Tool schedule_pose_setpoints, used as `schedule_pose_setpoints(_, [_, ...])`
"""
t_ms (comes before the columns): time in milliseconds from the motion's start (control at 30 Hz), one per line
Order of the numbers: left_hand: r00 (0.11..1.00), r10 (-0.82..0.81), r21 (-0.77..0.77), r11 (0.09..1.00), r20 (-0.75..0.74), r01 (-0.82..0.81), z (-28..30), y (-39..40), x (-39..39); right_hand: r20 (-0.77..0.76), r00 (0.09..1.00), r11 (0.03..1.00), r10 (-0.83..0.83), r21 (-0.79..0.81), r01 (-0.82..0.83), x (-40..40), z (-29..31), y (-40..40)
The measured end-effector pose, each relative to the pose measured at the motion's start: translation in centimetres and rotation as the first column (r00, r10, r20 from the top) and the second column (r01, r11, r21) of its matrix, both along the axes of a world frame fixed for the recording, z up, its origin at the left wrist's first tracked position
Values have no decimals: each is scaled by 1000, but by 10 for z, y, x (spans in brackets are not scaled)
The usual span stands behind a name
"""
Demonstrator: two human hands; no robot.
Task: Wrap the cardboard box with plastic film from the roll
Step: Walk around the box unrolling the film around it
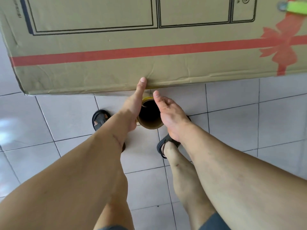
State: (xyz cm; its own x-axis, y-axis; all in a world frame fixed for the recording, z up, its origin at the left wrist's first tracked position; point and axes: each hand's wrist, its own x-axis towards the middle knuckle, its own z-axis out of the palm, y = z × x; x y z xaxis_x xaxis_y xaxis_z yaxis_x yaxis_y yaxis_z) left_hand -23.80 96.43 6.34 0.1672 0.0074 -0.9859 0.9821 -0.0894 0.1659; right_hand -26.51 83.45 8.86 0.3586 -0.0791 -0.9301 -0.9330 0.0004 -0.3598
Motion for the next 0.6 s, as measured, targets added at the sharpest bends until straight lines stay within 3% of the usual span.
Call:
schedule_pose_setpoints(200, [993,112,-133,984,-48,-117,6,-18,-19,87,993,995,84,-58,-79,-1,-4,-17])
schedule_pose_setpoints(367, [996,73,37,997,59,-75,1,-31,-18,-28,998,996,64,-56,-65,-8,-5,-25])
schedule_pose_setpoints(500, [989,147,-112,983,19,-144,2,-34,-15,16,999,999,30,-37,-29,-4,-6,-28])
schedule_pose_setpoints(600, [994,109,-160,981,-11,-110,3,-37,-16,39,997,994,68,-83,-64,-1,-8,-34])
